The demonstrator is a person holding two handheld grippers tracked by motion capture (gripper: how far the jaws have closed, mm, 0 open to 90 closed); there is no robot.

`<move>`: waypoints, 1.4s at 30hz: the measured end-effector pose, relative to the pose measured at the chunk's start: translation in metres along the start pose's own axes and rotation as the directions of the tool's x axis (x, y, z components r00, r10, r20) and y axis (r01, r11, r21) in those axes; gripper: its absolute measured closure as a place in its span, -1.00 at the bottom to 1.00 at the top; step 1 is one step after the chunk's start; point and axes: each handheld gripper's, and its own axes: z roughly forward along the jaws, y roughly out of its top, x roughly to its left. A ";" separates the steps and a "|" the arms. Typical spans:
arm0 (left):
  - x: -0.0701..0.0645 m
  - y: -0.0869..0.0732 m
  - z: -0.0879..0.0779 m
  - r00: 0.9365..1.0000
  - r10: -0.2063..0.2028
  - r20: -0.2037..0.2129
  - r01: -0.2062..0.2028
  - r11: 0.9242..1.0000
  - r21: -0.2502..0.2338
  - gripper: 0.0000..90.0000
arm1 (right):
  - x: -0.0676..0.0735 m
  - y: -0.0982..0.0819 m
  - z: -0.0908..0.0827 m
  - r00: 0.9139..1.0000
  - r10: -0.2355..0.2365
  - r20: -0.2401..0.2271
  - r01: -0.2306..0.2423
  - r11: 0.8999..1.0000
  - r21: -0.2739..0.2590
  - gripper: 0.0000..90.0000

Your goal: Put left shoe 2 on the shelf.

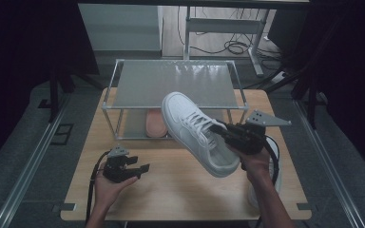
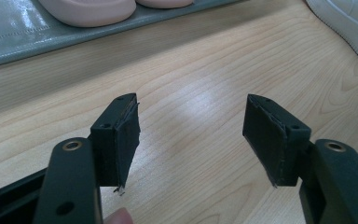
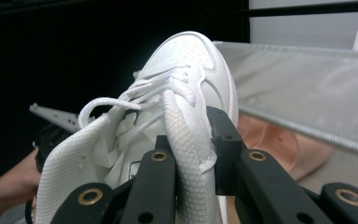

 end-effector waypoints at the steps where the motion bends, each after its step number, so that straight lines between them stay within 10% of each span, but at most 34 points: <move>1: 0.000 0.000 0.000 1.000 -0.001 0.000 0.001 1.000 -0.001 -0.18 | -0.001 0.004 0.002 1.000 0.003 -0.002 -0.003 1.000 -0.001 0.82; 15: -0.001 0.000 0.002 1.000 -0.005 0.009 0.005 1.000 0.008 -0.18 | -0.011 0.052 0.035 1.000 0.021 0.011 -0.021 1.000 -0.024 0.81; 42: -0.003 0.000 0.001 1.000 -0.002 0.015 0.002 1.000 -0.001 -0.18 | -0.050 0.074 0.088 0.985 0.135 0.104 -0.135 0.991 0.000 0.81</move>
